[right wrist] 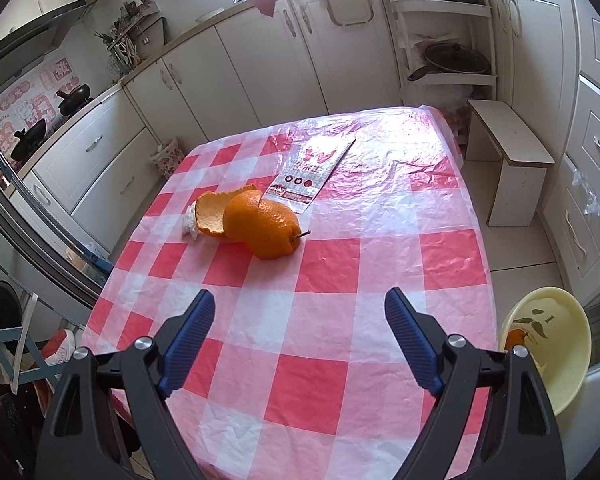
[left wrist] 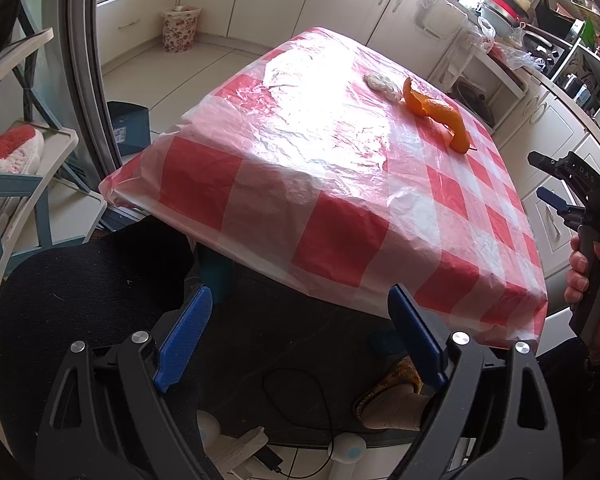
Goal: Collect trash
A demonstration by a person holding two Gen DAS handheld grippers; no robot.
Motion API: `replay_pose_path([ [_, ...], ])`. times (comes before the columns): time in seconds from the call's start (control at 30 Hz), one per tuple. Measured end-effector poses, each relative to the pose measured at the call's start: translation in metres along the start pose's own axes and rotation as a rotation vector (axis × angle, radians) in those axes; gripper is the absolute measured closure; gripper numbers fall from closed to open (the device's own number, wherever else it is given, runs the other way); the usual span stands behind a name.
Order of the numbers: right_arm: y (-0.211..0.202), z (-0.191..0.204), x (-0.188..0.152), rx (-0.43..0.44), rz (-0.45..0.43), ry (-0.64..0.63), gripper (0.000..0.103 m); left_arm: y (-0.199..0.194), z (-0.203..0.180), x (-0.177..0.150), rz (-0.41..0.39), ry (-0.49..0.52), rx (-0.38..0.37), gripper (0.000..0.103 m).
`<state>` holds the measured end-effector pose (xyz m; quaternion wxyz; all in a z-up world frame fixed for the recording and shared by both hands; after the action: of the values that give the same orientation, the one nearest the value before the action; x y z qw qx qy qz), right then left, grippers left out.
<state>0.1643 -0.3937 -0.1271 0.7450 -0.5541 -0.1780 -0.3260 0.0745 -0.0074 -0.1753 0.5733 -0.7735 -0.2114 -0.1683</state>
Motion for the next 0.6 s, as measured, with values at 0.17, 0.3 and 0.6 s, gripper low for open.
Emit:
replay_pose_path([
  [0.17, 0.0001, 0.0001, -0.0004, 0.000, 0.001, 0.002, 0.020, 0.0001, 0.0000, -0.0001, 0.000, -0.001, 0.000, 0.017],
  [0.3, 0.0008, 0.0002, -0.0006, 0.000, 0.003, 0.000, 0.020, 0.0000, 0.0005, 0.0001, 0.000, -0.001, 0.000, 0.017],
  [0.6, 0.0014, 0.0005, -0.0011, -0.001, 0.004, -0.001, 0.020, 0.0010, 0.0003, -0.0009, 0.002, -0.001, -0.002, 0.017],
])
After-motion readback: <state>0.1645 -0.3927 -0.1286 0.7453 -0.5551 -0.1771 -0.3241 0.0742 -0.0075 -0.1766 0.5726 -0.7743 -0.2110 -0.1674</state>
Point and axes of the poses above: each gripper's, at about its wrist camera, not at the fingertips, and y roughly the way its jaws point, z to its left, x to its top, the point moved 1 cm from there along y, roughly the way its jaws point
